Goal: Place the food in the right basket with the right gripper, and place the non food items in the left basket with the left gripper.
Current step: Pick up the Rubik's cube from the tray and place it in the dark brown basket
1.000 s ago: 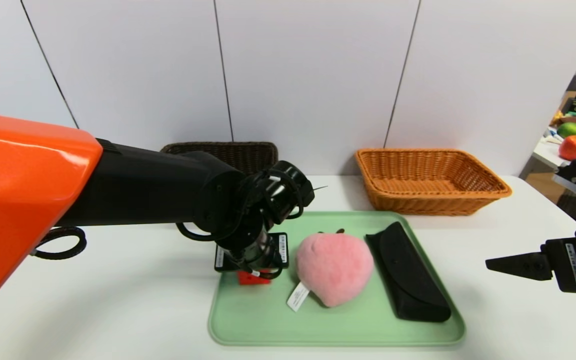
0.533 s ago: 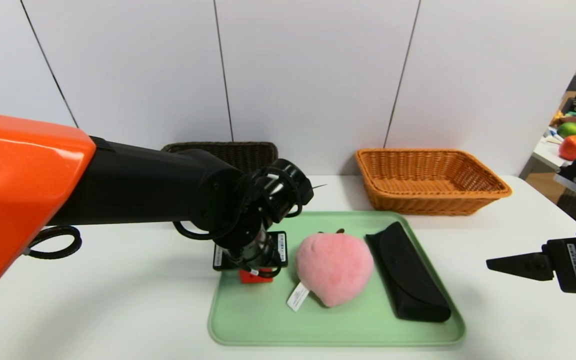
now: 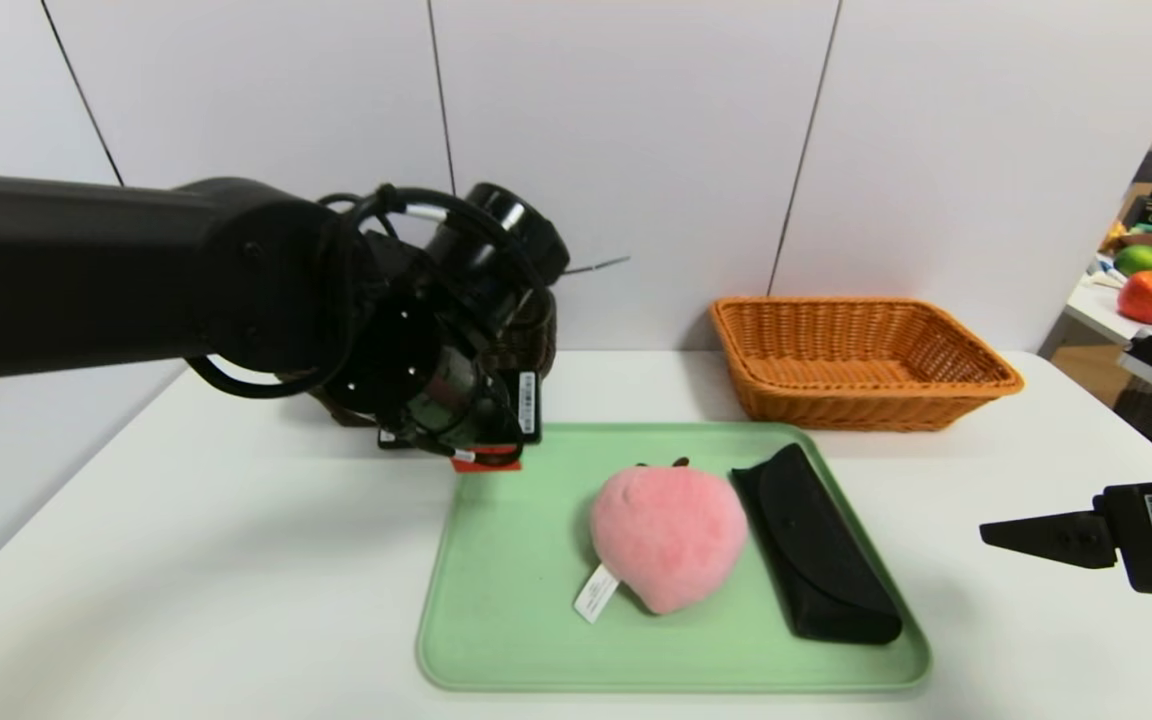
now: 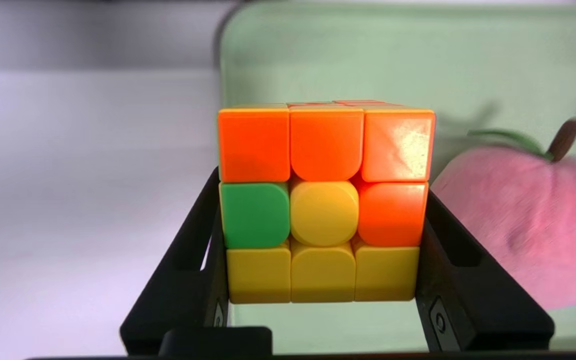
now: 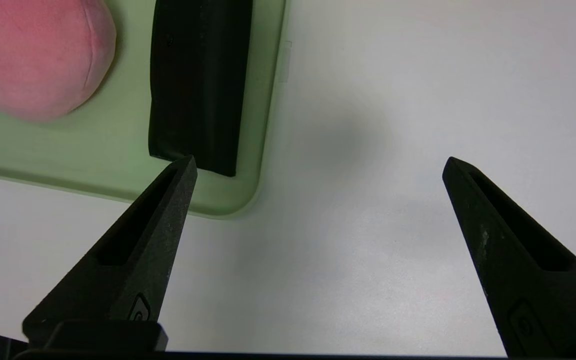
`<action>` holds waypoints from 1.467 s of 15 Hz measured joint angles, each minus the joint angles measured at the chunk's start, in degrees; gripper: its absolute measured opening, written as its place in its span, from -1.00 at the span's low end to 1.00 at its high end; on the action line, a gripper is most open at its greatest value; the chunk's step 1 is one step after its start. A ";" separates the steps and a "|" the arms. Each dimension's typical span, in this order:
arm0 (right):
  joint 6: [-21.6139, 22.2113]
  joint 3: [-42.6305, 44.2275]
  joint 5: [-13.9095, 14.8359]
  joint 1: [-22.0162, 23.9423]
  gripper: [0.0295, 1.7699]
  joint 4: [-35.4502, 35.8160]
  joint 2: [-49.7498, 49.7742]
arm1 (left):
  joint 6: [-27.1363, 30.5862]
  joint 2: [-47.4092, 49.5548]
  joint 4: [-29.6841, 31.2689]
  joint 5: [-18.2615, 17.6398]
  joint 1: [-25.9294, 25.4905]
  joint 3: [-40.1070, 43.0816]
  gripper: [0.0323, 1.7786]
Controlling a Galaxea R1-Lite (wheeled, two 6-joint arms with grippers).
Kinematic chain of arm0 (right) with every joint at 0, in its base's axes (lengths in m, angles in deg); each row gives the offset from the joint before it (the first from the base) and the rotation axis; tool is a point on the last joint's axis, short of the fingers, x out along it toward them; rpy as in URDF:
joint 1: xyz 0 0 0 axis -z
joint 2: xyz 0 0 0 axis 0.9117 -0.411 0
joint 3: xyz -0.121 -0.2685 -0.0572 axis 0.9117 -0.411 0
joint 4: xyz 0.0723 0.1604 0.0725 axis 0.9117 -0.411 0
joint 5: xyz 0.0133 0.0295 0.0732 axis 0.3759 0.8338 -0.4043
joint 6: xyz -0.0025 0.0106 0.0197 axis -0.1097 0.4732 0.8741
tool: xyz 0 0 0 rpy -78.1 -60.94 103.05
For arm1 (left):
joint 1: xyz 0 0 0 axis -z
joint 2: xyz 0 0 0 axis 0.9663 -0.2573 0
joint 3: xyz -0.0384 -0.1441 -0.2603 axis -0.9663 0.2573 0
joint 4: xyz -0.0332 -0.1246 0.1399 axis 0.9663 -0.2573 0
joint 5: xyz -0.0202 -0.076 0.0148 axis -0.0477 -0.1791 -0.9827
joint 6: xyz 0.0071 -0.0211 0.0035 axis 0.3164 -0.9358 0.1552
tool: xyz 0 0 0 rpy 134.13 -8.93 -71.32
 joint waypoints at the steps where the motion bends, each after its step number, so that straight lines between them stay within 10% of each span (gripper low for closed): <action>1: 0.05 -0.22 0.05 0.00 0.92 0.02 0.11 | 0.89 0.61 0.02 0.00 -0.88 -1.56 0.09; 11: 0.13 -0.52 0.00 0.00 0.92 0.09 0.18 | 17.59 -4.43 1.38 -1.05 -14.92 -19.07 0.09; 22: 1.21 -2.08 0.00 -0.02 0.92 0.37 -0.15 | 18.47 -20.88 11.48 -5.50 -21.97 -20.20 0.09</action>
